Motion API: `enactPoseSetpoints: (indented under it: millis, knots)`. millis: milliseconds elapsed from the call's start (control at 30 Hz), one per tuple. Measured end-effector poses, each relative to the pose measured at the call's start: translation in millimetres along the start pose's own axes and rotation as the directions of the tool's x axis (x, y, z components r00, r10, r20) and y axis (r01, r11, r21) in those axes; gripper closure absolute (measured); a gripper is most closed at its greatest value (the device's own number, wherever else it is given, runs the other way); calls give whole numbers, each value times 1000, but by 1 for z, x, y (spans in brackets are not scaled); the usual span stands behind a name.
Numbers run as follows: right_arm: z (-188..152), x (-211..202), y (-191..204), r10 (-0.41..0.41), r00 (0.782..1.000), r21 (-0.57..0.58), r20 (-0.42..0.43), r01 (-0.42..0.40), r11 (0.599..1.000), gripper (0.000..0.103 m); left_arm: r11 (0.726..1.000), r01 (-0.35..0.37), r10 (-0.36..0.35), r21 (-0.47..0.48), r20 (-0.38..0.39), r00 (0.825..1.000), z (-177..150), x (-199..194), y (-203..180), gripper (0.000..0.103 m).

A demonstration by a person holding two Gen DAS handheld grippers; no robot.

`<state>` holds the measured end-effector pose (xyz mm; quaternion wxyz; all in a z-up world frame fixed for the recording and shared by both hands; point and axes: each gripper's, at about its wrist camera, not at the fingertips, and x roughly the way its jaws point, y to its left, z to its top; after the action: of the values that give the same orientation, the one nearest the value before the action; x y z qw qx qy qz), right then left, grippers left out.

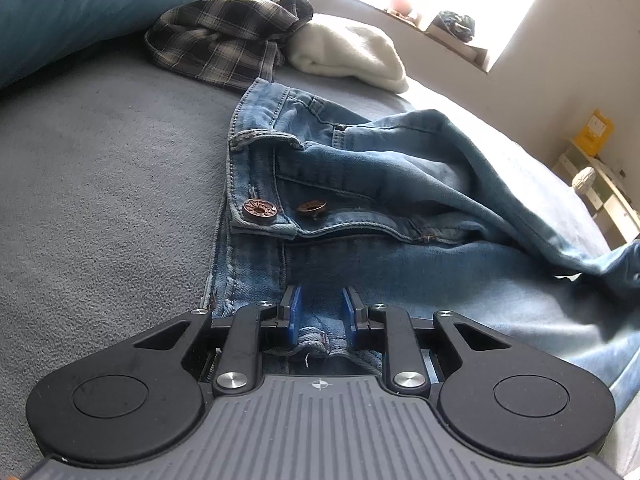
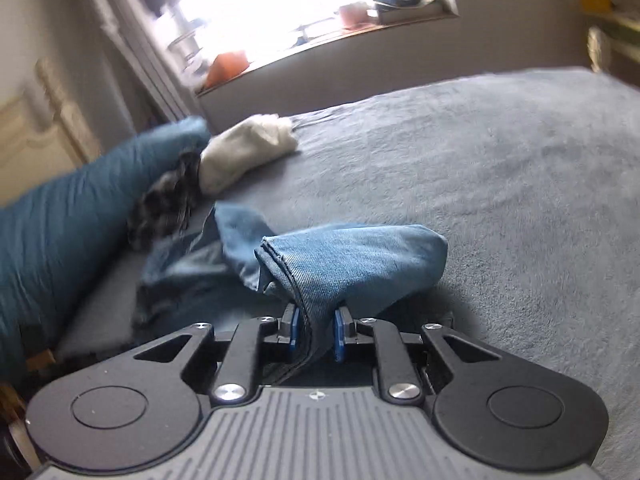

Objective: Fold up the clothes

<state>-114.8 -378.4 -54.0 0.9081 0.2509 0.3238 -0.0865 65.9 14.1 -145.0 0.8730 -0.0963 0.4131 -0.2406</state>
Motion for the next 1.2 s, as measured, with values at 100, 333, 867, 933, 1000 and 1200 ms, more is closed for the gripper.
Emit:
enactPoseSetpoints:
  millis: [100,333,867,933,1000,1200]
  knots:
    - [-2,4,-24,-6,999,197,-40,14,980,84,1000,1,-1,2,2,1000,-1,0,0,81]
    - [-31,-1,-81,101,995,550,-19,-74,832,84,1000,5,-5,14,4,1000,-2,1,0,81]
    - [-78,3,24,-158,953,-366,-258,55,929,71,1000,1,-1,0,6,1000,0,3,0,81]
    - [-87,12,32,-231,944,-486,-238,90,869,71,1000,0,0,2,5,1000,0,3,-1,81]
    - [-95,17,42,-243,944,-587,-221,70,807,71,1000,-1,1,4,6,1000,-1,3,-1,81]
    - [-115,41,69,-208,951,-737,-229,-30,676,71,1000,-3,3,5,7,1000,0,5,-1,81]
